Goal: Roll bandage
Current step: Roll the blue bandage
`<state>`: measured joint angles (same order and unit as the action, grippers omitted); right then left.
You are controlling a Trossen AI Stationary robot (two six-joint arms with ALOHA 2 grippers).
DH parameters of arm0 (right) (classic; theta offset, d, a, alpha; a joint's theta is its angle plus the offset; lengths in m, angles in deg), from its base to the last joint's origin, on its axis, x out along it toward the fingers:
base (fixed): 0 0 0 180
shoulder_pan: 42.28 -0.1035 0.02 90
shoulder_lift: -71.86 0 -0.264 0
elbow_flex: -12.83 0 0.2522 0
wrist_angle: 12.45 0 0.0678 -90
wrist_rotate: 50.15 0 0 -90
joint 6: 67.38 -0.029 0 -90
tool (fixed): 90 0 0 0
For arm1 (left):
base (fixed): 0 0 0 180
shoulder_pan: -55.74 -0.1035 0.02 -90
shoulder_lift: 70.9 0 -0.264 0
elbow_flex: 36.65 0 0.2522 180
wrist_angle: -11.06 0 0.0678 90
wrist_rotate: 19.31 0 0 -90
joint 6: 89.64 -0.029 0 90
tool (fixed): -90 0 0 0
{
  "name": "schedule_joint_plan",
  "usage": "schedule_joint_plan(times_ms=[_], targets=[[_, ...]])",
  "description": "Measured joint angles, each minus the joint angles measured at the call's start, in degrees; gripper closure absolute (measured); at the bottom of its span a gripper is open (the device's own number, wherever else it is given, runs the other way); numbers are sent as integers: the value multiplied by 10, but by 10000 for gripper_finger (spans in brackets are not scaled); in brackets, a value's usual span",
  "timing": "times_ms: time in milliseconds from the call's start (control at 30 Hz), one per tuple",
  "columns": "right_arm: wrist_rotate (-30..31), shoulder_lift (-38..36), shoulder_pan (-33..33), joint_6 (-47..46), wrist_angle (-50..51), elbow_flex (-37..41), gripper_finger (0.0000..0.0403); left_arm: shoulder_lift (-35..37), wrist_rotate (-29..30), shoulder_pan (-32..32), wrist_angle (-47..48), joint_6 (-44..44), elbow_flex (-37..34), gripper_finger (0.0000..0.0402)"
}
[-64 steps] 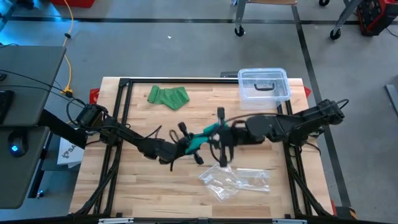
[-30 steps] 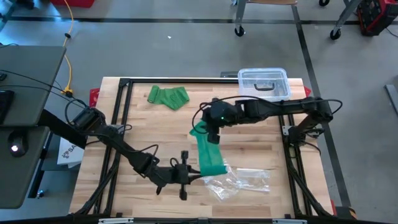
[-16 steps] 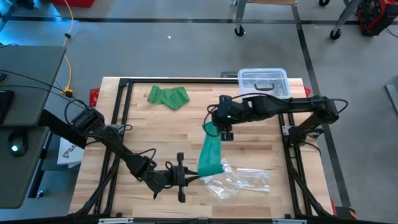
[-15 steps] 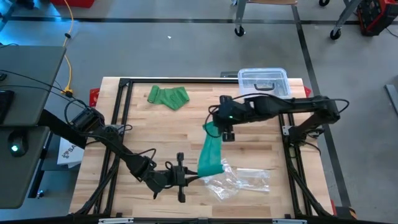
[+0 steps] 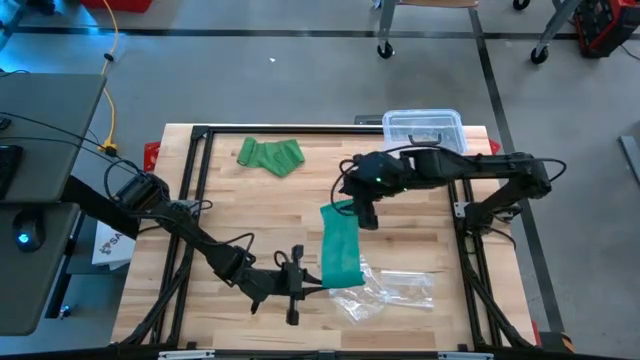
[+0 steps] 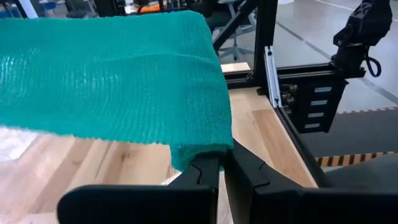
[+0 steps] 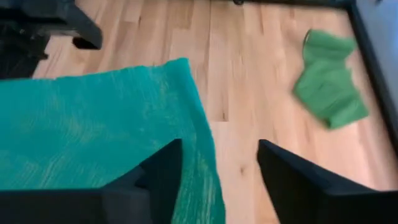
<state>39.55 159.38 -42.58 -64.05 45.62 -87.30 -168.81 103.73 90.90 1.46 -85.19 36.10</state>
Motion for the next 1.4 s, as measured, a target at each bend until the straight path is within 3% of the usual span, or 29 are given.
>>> schedule_joint_plan(times_ms=[133,200,400,567,700,867,967,1067,1267,1400], targets=[[-70,17,29,-6,-8,0,132,0,-4,-3,30,29,0,398],[-72,19,40,-10,-9,0,117,0,-5,-3,47,47,0,398],[86,-5,43,21,-32,0,113,0,8,-5,83,98,0,398],[73,-28,-8,108,9,0,112,0,24,-11,97,120,0,398],[84,-62,-80,95,23,50,112,5,36,-5,96,117,0,398],[165,-172,-157,-14,-90,261,112,25,59,13,95,87,-1,398],[179,-221,-190,-81,-233,382,112,35,56,15,86,62,-1,398],[174,-226,-226,-98,-369,454,112,49,47,10,79,53,-1,398],[180,-175,-280,-82,-538,469,112,70,38,3,70,50,0,398],[260,-124,-305,-68,-567,422,112,75,32,3,61,48,0,398]])
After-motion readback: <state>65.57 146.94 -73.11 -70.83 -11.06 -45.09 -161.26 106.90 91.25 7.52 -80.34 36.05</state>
